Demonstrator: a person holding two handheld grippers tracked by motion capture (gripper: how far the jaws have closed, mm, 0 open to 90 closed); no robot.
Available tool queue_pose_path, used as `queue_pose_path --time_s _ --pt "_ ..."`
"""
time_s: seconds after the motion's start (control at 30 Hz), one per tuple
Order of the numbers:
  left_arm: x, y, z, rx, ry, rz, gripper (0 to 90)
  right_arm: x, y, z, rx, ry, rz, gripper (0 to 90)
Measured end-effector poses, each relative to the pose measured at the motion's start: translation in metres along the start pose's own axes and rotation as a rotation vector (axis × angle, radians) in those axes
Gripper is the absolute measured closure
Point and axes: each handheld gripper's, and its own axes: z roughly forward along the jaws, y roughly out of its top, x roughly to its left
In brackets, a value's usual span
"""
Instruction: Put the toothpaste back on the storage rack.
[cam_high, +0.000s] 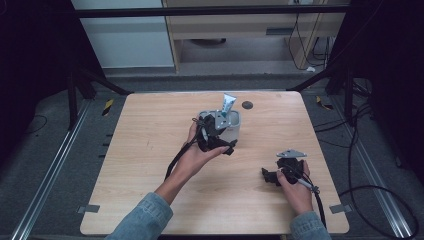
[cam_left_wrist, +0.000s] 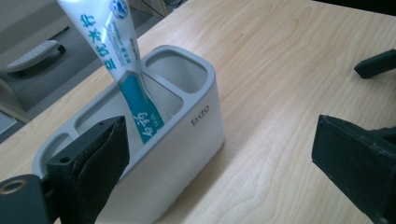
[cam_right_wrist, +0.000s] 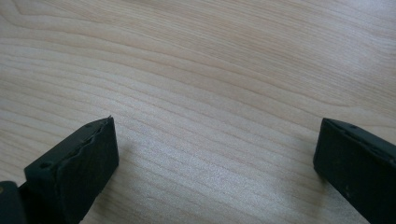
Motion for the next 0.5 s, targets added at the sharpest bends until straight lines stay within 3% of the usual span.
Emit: queue_pose_path --time_s 0.23,0.5 --pt "-0.002 -0.01 -0.006 0.01 -0.029 -0.024 3.6 0.0 0.0 0.0 -0.001 -0.004 -0.006 0.4" --pt "0.005 -0.02 -0.016 0.02 -0.023 -0.047 3.5 0.0 0.0 0.0 -0.001 -0.002 -0.003 0.4"
